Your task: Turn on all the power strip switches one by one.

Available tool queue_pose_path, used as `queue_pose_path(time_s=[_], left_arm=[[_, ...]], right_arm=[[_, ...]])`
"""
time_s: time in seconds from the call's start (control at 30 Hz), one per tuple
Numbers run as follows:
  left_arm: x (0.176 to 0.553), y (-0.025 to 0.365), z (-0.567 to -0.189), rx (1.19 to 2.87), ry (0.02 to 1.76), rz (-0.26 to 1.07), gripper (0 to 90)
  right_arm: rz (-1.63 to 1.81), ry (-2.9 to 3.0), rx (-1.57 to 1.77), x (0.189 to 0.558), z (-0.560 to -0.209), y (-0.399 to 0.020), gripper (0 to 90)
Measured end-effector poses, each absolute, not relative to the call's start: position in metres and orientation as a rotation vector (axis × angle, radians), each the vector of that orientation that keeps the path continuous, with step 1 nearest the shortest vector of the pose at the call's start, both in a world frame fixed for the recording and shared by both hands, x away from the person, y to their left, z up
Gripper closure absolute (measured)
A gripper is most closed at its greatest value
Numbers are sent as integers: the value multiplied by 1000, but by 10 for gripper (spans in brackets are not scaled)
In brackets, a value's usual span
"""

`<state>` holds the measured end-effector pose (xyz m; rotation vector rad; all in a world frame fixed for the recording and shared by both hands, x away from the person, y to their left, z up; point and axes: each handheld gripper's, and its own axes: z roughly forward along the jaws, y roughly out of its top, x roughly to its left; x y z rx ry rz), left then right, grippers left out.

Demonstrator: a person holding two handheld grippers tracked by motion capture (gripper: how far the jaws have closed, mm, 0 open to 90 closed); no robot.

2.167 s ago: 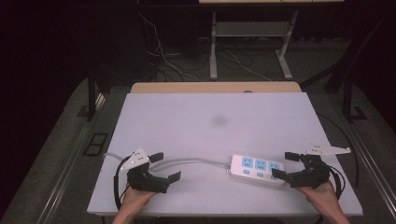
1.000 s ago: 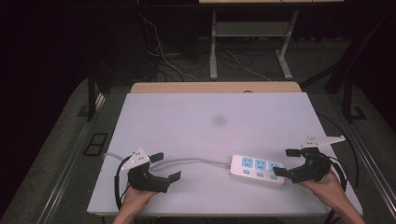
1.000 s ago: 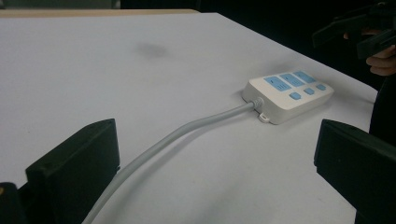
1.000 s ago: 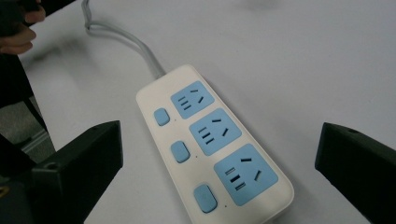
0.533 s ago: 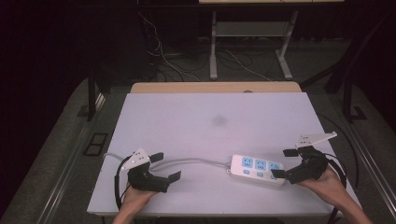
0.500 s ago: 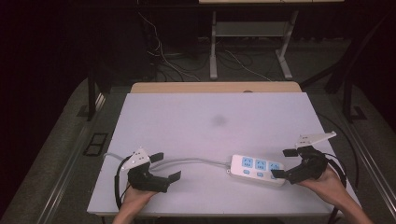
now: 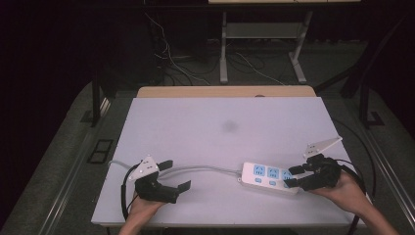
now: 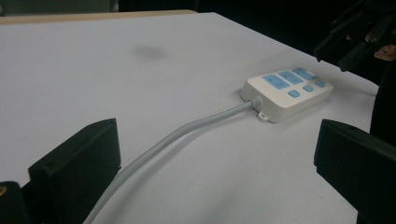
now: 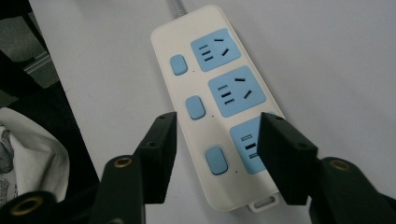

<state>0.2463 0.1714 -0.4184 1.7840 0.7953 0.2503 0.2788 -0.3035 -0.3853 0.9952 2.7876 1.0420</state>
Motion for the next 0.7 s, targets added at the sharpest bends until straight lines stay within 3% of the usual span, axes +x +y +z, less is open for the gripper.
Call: queue_pose_path(time_s=[0.07, 0.1, 0.23, 0.33, 0.7], left_arm=[[246, 171, -419, 1799, 793, 243, 0], [246, 170, -419, 1802, 792, 243, 0], [246, 169, -419, 1805, 783, 246, 0], [245, 167, -419, 1809, 775, 254, 0], [245, 166, -419, 1841, 770, 296, 0]], right_arm=[[1048, 2791, 1000, 279, -385, -305, 583], [1041, 2790, 1012, 280, -385, -305, 685], [1023, 2810, 1017, 280, -386, -305, 842], [1011, 2815, 1034, 280, -386, -303, 896], [948, 2847, 1067, 280, -392, -298, 897]])
